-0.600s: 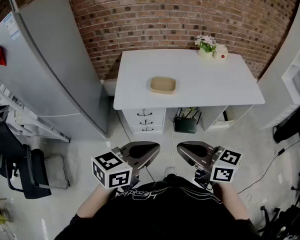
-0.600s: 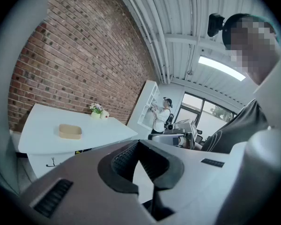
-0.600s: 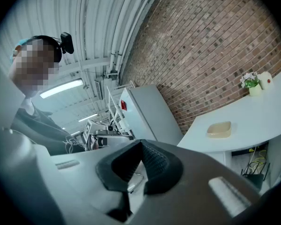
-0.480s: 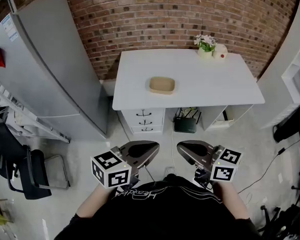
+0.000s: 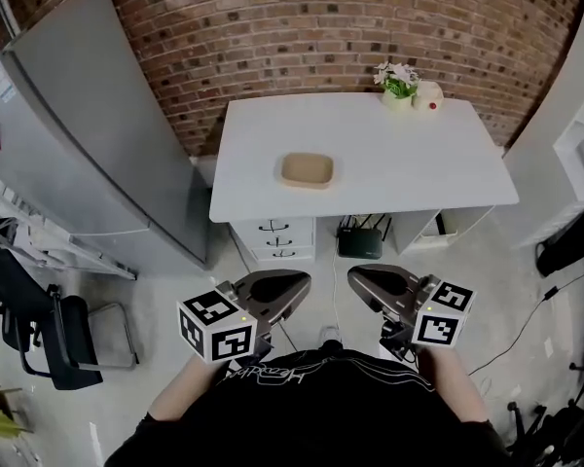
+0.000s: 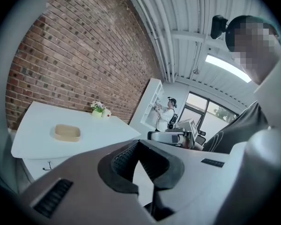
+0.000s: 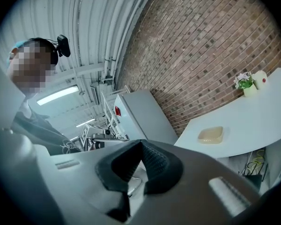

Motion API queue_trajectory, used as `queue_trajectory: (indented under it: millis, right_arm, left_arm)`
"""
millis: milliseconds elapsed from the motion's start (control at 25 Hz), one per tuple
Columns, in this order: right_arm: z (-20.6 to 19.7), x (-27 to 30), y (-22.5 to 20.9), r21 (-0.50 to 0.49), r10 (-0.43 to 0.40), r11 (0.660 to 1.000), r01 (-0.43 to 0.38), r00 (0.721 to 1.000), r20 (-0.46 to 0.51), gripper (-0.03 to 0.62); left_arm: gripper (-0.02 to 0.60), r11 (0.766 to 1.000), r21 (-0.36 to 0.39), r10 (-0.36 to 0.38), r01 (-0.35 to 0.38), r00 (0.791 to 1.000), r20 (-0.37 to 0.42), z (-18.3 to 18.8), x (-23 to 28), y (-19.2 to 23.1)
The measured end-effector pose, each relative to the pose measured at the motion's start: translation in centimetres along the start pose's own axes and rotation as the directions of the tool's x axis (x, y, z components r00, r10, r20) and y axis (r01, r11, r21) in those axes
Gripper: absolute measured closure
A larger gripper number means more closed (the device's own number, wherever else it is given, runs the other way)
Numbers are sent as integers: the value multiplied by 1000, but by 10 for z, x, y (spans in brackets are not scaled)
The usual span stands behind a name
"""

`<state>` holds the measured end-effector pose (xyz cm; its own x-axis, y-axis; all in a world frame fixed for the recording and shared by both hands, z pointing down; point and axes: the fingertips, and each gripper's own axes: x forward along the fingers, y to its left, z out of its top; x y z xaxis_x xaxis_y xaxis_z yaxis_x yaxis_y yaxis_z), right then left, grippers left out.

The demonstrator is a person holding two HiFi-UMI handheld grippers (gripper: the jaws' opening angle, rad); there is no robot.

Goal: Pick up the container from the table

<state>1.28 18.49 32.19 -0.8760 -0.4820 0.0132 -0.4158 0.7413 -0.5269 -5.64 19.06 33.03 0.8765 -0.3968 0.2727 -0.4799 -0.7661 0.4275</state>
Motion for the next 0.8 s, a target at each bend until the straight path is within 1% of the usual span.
queue_trajectory:
  millis: [280, 400, 600, 800]
  right_arm:
    - [20, -5, -47, 37, 10, 999, -10, 1000, -9, 589]
    - [31, -10, -68, 42, 18, 999, -17, 1000, -7, 589]
    - [48, -22, -98, 45, 33, 998, -33, 999, 0, 589]
    - [68, -26, -108, -4, 56, 998, -56, 998, 19, 589]
  left_arm:
    - [578, 999, -32, 19, -20, 999, -31, 14, 47, 22]
    - [578, 999, -35, 23, -25, 999, -37, 22, 70, 29]
    - [578, 999, -23, 39, -40, 999, -37, 35, 103, 36]
    - [578, 998, 22, 62, -62, 998, -23, 49, 115, 36]
